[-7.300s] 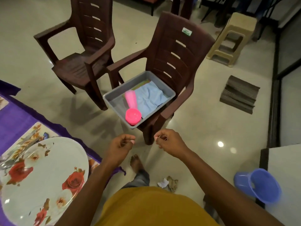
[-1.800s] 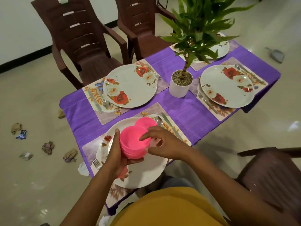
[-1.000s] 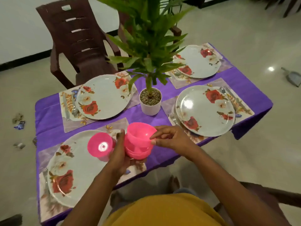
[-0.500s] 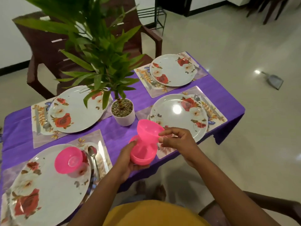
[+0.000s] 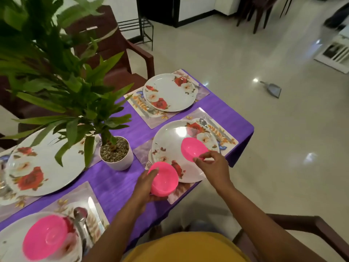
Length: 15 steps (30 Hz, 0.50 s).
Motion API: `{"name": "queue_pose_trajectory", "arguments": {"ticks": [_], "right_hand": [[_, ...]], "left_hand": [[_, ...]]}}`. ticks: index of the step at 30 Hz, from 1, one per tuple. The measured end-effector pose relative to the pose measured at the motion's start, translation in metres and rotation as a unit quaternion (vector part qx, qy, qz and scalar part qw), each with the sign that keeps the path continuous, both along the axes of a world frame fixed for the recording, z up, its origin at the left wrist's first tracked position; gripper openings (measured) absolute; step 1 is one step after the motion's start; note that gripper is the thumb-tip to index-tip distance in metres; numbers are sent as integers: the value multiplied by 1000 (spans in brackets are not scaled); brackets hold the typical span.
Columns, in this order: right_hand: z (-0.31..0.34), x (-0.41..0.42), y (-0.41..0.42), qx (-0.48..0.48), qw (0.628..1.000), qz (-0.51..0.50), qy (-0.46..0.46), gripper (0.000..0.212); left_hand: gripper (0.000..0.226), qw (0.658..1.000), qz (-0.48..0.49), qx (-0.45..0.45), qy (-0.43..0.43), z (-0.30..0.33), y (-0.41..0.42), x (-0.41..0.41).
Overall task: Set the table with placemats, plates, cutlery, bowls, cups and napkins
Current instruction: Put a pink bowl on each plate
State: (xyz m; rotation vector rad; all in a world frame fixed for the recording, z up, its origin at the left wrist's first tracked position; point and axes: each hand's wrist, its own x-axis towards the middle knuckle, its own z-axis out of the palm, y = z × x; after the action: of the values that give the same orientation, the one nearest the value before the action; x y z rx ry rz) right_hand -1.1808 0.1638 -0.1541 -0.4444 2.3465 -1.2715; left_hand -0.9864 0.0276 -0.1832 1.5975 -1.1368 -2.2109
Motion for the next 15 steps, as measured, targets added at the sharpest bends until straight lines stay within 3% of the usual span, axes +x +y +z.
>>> {"name": "queue_pose_trajectory", "arguments": {"ticks": [3, 9, 15], "right_hand": [[-10, -18, -8, 19, 1000, 12, 17, 32], [-29, -67, -29, 31, 998, 54, 32, 37], [-46, -126, -57, 8, 992, 120, 41, 30]], "left_hand": [[42, 1000, -8, 1, 6, 3, -9, -9], [18, 1000, 13, -9, 7, -6, -18, -34], [23, 995, 98, -15, -24, -11, -19, -71]]}}
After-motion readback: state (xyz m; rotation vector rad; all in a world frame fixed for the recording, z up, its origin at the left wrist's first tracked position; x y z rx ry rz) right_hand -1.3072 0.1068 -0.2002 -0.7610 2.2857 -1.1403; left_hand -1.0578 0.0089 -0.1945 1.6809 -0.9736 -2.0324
